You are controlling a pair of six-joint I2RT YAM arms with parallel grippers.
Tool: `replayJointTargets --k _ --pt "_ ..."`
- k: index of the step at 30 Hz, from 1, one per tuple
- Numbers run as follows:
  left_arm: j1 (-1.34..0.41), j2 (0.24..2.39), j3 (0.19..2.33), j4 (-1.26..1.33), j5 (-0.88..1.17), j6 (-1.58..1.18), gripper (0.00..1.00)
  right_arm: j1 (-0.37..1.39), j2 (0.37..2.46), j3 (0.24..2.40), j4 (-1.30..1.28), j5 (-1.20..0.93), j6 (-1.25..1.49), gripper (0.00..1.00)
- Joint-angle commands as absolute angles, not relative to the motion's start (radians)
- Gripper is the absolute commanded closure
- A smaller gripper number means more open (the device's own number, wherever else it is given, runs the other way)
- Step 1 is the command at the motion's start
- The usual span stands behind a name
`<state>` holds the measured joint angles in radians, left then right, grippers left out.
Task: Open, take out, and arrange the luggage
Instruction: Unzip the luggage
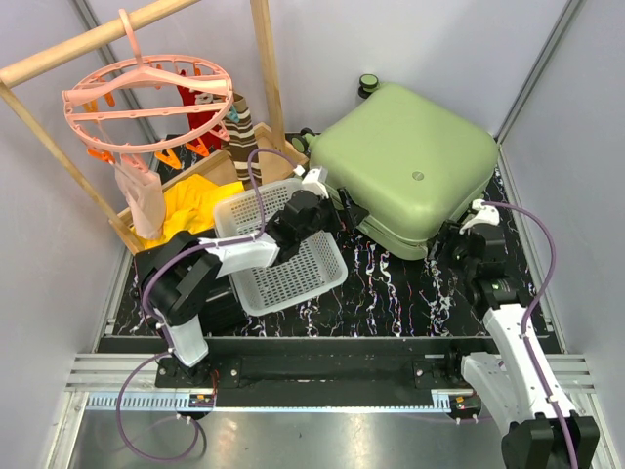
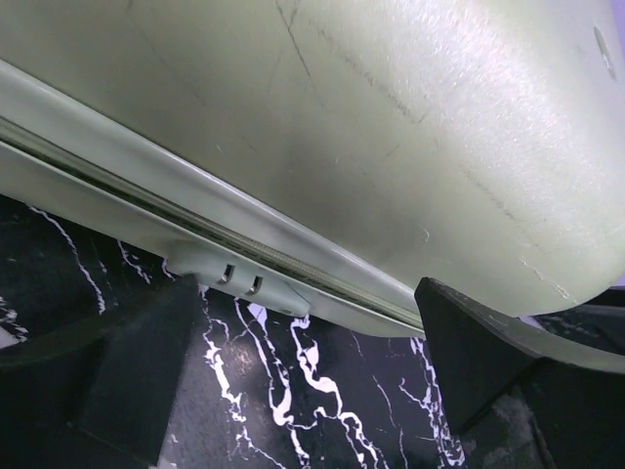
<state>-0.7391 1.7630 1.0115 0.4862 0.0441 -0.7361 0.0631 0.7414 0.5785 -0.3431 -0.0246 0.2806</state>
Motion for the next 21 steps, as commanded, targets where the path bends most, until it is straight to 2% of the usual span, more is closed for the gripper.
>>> replayJointTargets --k 1,14,17,21 --pt "-0.759 1.775 1.029 0.541 0.032 -0.79 0.03 0.116 0.767 0.577 -0.313 -0.052 0.233 0.36" --pt "-0.764 1.836 0.989 0.595 0.104 -0.845 0.2 0.173 0.822 0.587 -0.288 -0.106 0.213 0.36" --pt "-0.765 1.844 0.98 0.606 0.12 -0.859 0.22 0.178 0.851 0.597 -0.29 -0.107 0.213 0.36" --pt "-0.769 1.836 0.947 0.62 0.117 -0.865 0.22 0.183 0.862 0.604 -0.293 -0.1 0.216 0.41"
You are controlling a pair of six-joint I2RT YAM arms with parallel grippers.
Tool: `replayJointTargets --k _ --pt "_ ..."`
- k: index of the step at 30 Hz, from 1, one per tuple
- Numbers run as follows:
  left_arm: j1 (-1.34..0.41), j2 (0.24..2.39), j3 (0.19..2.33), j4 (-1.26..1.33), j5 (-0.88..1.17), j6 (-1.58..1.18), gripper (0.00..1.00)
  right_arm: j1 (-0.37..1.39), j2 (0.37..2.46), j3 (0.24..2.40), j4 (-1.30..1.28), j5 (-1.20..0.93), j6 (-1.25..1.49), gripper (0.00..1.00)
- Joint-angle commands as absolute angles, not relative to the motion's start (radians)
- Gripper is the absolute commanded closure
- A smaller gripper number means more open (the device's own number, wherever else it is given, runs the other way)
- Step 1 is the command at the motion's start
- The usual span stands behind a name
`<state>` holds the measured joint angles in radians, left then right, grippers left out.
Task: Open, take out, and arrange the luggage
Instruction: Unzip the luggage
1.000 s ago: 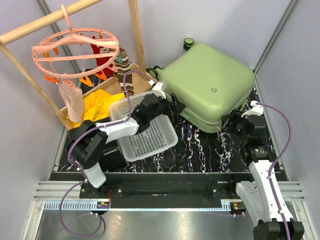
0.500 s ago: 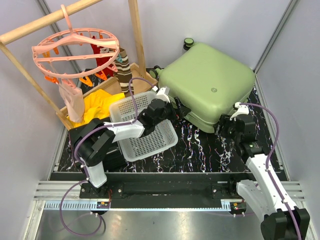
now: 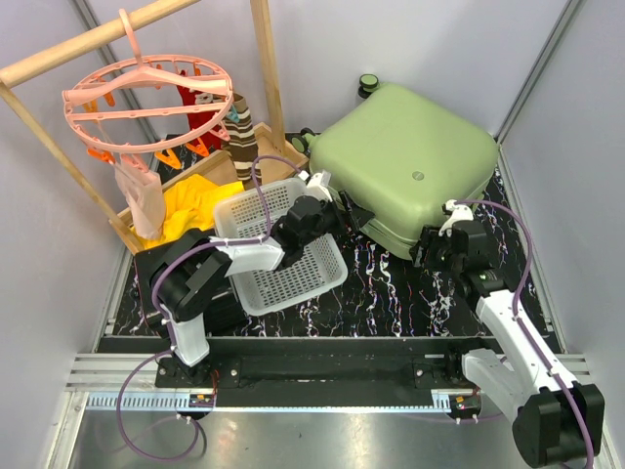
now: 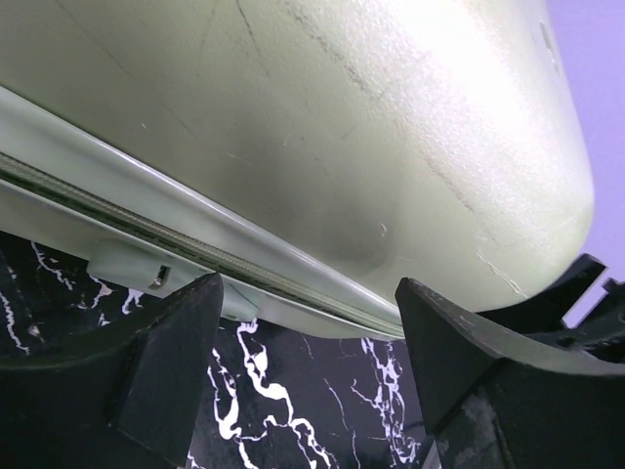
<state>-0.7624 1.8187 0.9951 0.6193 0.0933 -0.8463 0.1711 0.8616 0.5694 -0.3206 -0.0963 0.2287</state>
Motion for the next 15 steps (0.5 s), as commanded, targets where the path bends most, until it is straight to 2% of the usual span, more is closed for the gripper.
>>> replayJointTargets --k 1,6,10,11,15 --pt "-0.769 1.832 0.942 0.621 0.115 -0.868 0.22 0.183 0.861 0.603 -0.295 -0.095 0.216 0.47" --pt "-0.779 1.815 0.925 0.614 0.095 -0.861 0.22 0.184 0.847 0.598 -0.299 -0.068 0.222 0.65" --pt "-0.802 1.802 0.92 0.586 0.069 -0.85 0.21 0.184 0.851 0.607 -0.324 -0.014 0.238 0.88" --pt "-0.805 1.802 0.919 0.586 0.063 -0.857 0.2 0.184 0.86 0.61 -0.337 -0.005 0.242 0.99" --pt "-0.811 1.807 0.917 0.563 0.054 -0.868 0.2 0.183 0.873 0.632 -0.364 0.069 0.268 1.0"
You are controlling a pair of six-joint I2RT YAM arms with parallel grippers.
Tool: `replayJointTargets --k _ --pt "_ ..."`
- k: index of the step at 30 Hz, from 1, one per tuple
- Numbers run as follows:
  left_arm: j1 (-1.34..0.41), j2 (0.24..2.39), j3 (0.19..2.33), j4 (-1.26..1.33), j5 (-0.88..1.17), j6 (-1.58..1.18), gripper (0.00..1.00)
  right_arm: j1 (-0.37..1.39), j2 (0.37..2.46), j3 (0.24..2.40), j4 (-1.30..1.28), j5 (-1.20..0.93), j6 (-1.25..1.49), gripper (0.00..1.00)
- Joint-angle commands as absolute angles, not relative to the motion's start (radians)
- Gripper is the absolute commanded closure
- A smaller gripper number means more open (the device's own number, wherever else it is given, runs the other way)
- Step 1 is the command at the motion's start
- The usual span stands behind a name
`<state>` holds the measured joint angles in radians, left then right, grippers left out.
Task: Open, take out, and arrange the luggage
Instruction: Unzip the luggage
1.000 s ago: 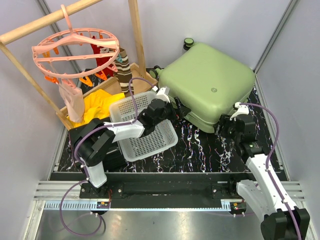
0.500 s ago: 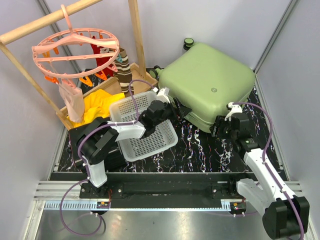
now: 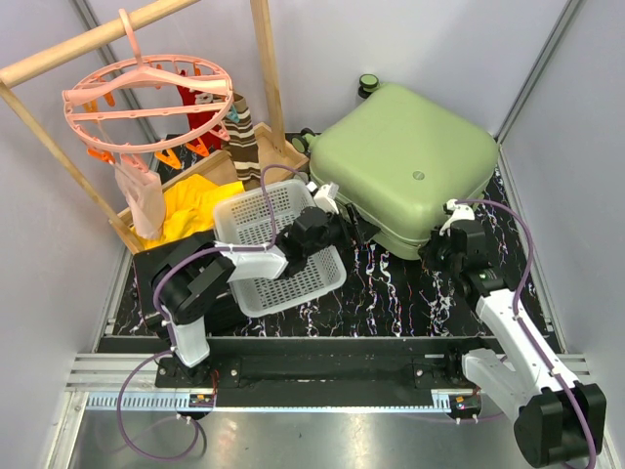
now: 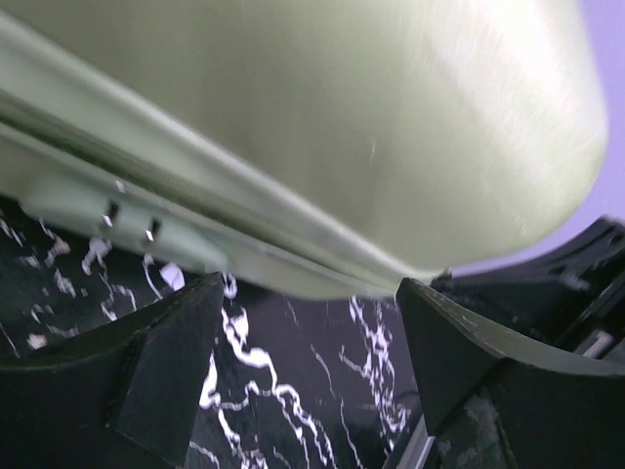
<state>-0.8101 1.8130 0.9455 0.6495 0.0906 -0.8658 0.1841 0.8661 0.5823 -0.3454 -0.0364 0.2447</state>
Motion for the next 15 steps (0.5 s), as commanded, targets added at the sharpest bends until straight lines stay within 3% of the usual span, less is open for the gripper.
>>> replayJointTargets --k 1,6,15 --pt "-0.813 1.809 0.917 0.552 0.049 -0.868 0.2 0.184 0.871 0.632 -0.367 0.087 0.281 1.0" --pt "-0.813 1.819 0.916 0.555 0.031 -0.882 0.2 0.187 0.83 0.629 -0.382 0.187 0.293 1.0" --pt "-0.813 1.885 0.976 0.564 0.034 -0.908 0.2 0.19 0.77 0.606 -0.37 0.167 0.284 1.0"
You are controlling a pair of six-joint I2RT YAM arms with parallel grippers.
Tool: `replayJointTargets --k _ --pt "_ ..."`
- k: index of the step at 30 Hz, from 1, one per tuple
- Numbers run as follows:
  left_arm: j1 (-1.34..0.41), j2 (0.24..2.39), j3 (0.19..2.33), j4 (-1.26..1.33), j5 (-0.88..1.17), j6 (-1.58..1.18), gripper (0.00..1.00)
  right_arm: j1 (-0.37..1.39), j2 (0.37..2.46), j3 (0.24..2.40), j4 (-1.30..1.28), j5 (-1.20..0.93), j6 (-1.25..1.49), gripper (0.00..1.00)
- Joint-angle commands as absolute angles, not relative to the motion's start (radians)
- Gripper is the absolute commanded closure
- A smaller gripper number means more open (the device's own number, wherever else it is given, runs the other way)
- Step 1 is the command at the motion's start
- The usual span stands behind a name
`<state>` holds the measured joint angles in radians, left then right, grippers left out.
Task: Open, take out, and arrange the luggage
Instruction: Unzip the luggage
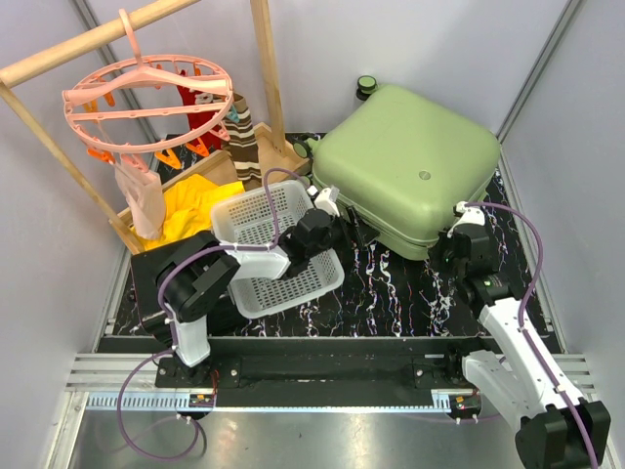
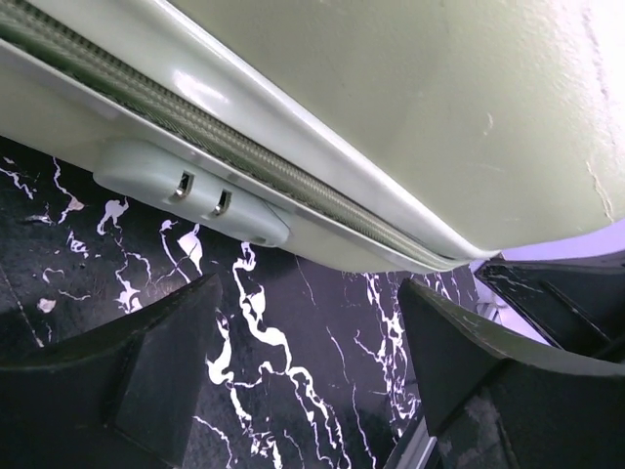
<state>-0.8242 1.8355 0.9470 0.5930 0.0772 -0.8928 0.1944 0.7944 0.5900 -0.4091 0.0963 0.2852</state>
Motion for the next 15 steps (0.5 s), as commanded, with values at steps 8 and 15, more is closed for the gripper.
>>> replayJointTargets --k 8,15 --pt "-0.815 1.954 1.061 0.561 0.006 -0.937 0.15 0.201 0.775 0.595 -0.341 0.141 0.299 1.0" --pt "-0.816 1.967 1.057 0.63 0.005 -0.977 0.12 0.21 0.779 0.581 -0.322 0.124 0.308 1.0"
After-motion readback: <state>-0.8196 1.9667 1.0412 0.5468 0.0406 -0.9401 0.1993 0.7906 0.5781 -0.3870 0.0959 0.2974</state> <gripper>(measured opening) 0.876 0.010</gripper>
